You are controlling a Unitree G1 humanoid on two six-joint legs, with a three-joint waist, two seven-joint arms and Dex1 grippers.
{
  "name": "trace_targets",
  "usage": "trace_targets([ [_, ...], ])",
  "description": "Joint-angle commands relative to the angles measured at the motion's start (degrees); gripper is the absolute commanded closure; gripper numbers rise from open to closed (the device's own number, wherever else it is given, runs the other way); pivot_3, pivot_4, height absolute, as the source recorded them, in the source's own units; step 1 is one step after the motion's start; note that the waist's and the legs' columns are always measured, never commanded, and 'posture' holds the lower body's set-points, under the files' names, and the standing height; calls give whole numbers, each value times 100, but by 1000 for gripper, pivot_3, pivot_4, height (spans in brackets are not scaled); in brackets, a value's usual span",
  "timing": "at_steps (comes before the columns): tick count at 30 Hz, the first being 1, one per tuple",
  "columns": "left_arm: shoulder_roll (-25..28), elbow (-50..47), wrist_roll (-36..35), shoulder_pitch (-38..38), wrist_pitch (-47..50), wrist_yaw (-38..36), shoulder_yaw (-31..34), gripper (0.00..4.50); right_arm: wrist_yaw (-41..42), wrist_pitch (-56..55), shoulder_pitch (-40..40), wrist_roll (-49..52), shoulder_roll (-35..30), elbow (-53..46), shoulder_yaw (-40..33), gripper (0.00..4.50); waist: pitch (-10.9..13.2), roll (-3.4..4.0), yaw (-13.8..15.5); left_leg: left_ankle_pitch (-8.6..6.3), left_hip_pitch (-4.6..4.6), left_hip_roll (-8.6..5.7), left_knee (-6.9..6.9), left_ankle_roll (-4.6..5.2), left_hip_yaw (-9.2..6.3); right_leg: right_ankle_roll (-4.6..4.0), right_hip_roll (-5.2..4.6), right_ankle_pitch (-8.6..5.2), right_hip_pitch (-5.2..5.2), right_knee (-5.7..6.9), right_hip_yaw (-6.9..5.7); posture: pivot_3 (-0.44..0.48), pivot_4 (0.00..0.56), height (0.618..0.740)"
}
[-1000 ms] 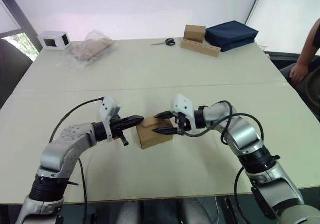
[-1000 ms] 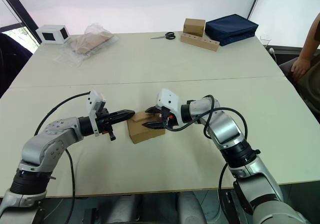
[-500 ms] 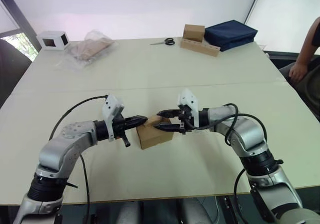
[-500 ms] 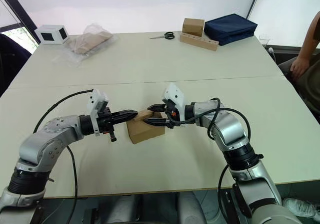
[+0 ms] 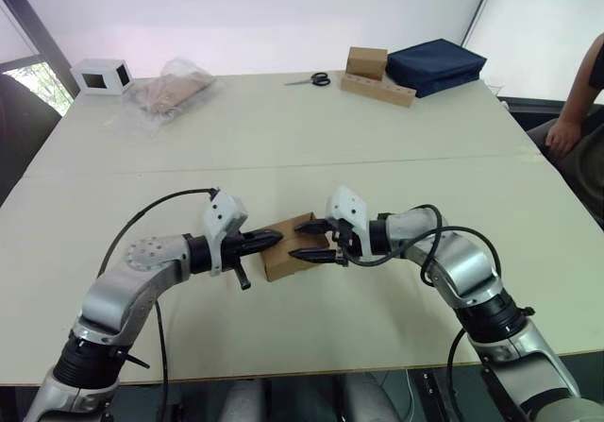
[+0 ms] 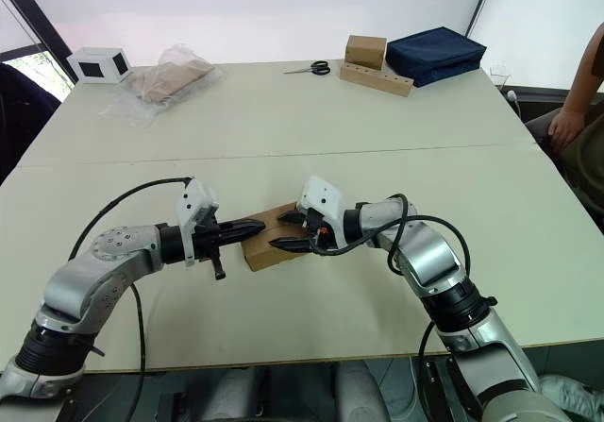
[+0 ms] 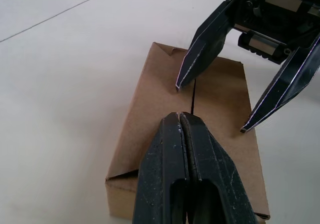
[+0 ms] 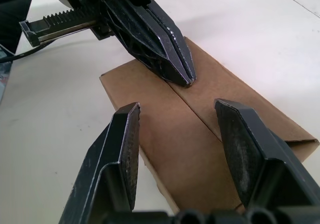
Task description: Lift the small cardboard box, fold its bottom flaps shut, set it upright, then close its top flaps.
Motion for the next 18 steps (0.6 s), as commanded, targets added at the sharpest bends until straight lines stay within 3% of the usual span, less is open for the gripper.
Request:
trace_targets([
  [1, 28, 135, 161, 96, 43, -37, -201, 4500, -55, 124, 41, -105, -36, -30, 151, 2121, -4, 1, 0, 0, 2, 0, 0, 0, 0, 0, 0, 0, 2, 0, 0, 0, 150, 740],
  [10, 111, 225, 402, 263, -146, -36, -303, 4500, -184, 151, 87, -131, -51, 4, 115, 2121, -41, 13, 0, -3, 20, 0, -2, 5, 0, 0, 1, 0, 22, -5, 0, 0, 150, 740],
  [18, -200, -271, -152, 535, -417, 213, 514, 4500, -313, 90, 294, 456, 147, -272, -562, 2121, -42, 13, -8, -4, 23, 1, -4, 7, -1, 0, 1, 0, 23, -5, 1, 0, 150, 740],
])
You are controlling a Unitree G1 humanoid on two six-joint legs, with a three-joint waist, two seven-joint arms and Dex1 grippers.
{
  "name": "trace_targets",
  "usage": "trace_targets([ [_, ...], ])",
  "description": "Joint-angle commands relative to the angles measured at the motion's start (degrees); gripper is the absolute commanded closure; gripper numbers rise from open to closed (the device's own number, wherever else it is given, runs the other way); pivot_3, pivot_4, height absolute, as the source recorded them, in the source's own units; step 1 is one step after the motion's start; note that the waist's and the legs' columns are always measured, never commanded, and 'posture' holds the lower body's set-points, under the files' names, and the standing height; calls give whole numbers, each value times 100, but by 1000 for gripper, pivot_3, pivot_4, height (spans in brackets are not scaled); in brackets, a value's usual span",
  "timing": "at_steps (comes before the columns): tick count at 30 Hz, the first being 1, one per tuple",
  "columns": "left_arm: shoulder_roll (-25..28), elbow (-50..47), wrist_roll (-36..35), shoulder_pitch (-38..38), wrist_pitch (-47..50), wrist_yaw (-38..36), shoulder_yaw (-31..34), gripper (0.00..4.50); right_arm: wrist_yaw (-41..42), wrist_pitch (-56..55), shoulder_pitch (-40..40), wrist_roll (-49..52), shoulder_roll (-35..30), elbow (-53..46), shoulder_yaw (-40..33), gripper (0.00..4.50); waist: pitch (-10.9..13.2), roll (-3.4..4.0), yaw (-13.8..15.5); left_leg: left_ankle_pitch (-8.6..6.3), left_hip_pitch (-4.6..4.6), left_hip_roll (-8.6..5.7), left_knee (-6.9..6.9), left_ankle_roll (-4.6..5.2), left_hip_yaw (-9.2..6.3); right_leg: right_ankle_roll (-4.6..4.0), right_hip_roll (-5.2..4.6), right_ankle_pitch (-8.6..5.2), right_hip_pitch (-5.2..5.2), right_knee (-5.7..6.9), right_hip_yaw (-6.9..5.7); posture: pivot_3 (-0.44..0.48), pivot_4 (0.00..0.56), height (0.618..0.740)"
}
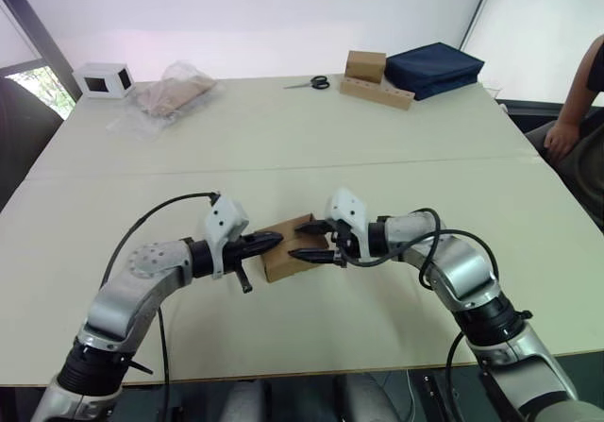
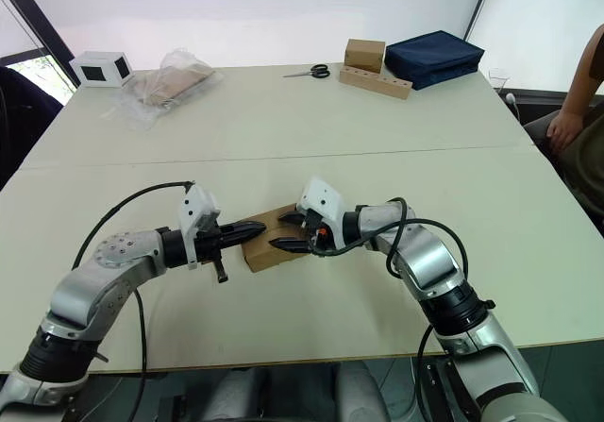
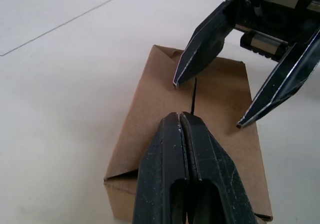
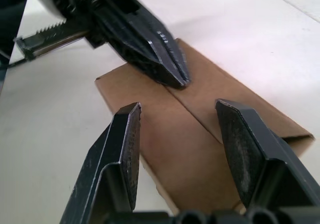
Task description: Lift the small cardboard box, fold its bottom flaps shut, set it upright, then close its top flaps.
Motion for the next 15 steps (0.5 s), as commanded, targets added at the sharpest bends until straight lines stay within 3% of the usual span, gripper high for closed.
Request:
trace_targets([
  [1, 1, -394, -302, 215, -28, 91, 519, 4500, -67, 84, 112, 373, 41, -344, -436, 2121, 1, 0, -7, 0, 0, 0, -1, 0, 0, 0, 0, 0, 0, 0, 0, 0, 150, 740],
  [8, 350, -801, -1074, 148, 648, 151, 1197, 4500, -308, 302, 302, 942, 4, -821, -1115, 2121, 4, -2, 4, 0, -19, 0, -1, 0, -2, 0, 0, 0, -18, 0, 0, 0, 150, 740],
  [15, 923, -1374, -1871, 864, 1364, 214, 2160, 4500, -552, 1026, 886, 1835, -528, -1651, -2101, 2121, 6, -1, -4, -1, -21, 1, -5, 1, -2, 0, -1, 0, -21, -3, 0, 0, 150, 740],
])
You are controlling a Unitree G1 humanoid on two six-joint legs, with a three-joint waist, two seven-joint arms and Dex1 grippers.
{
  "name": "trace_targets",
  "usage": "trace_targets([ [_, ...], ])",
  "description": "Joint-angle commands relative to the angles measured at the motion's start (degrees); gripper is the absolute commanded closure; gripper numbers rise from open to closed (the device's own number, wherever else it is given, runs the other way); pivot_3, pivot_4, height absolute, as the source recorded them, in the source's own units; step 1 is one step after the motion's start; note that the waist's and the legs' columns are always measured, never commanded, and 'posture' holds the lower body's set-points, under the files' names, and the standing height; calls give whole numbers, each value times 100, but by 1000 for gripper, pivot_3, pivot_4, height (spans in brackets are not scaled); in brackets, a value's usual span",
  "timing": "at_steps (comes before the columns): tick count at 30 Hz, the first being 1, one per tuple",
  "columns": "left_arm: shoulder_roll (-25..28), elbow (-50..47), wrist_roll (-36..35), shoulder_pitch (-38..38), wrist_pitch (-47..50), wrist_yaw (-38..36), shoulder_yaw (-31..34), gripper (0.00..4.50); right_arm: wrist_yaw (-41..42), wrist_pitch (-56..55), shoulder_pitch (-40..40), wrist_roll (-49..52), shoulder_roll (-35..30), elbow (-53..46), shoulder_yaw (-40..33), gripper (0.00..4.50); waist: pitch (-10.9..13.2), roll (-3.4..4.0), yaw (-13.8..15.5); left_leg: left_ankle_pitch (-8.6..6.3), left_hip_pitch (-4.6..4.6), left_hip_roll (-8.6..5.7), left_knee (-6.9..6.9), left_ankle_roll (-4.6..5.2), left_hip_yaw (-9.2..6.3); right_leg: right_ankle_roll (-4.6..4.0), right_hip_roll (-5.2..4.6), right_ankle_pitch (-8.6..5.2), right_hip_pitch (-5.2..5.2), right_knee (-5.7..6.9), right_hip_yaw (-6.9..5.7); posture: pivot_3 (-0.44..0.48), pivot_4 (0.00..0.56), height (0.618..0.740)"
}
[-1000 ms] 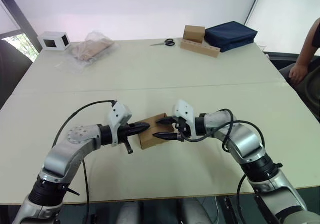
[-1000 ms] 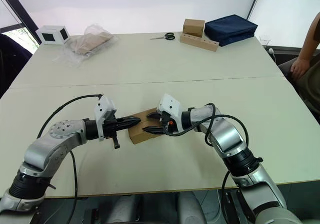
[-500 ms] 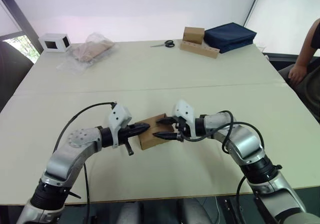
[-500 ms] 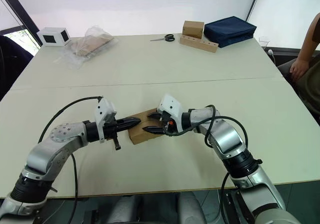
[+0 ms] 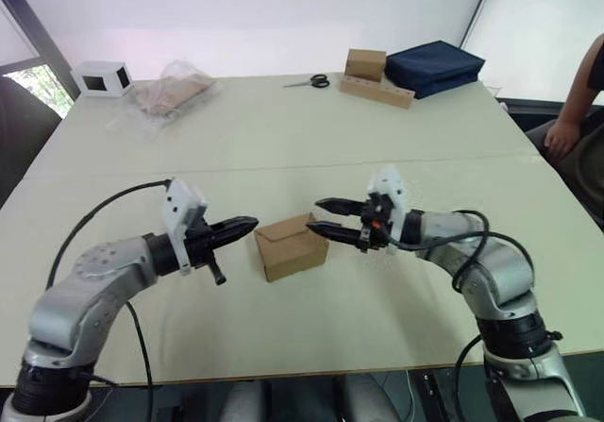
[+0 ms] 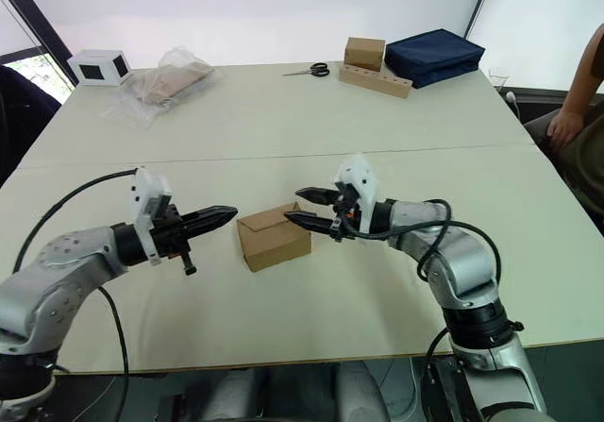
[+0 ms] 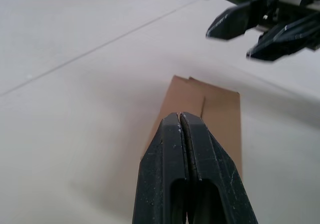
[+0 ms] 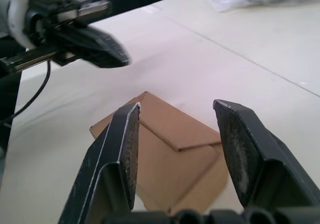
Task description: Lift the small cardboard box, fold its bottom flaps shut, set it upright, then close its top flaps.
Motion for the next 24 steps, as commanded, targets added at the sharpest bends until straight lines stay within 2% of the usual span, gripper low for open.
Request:
trace_targets([
  [1, 221, -352, -431, 310, 270, 58, 584, 4500, -79, 292, 260, 470, -272, -545, -491, 2121, 0, 0, 7, 0, 0, 0, 0, 0, 0, 0, 0, 0, 0, 0, 0, 0, 150, 740],
  [6, 536, -705, -496, 1827, 388, -290, 1130, 4500, 26, 346, 1711, 397, -1033, -926, -866, 2121, 1, -1, 21, -4, -1, 0, -4, 7, 5, 0, -1, -2, 4, -12, 1, 0, 150, 740],
  [11, 488, -652, -183, 2681, 64, -477, 1146, 4500, 3, 165, 2335, 319, -1247, -868, -942, 2121, 2, -2, 20, -3, 15, 3, 0, 6, 9, -1, 4, -1, 17, -5, 2, 0, 150, 740],
  [17, 321, -534, -95, 2977, -150, -466, 1061, 4500, 81, -35, 2636, 167, -1486, -805, -877, 2121, 2, -4, 78, -4, 17, 3, -1, 6, 11, -2, 4, -2, 23, -13, 2, 0, 150, 740],
  [24, 229, -353, -90, 2942, -206, -368, 979, 4500, 110, -75, 2632, 241, -1536, -766, -941, 2121, 2, -4, 134, -4, 19, 3, -1, 6, 12, -2, 4, -2, 24, -12, 3, 0, 150, 740],
])
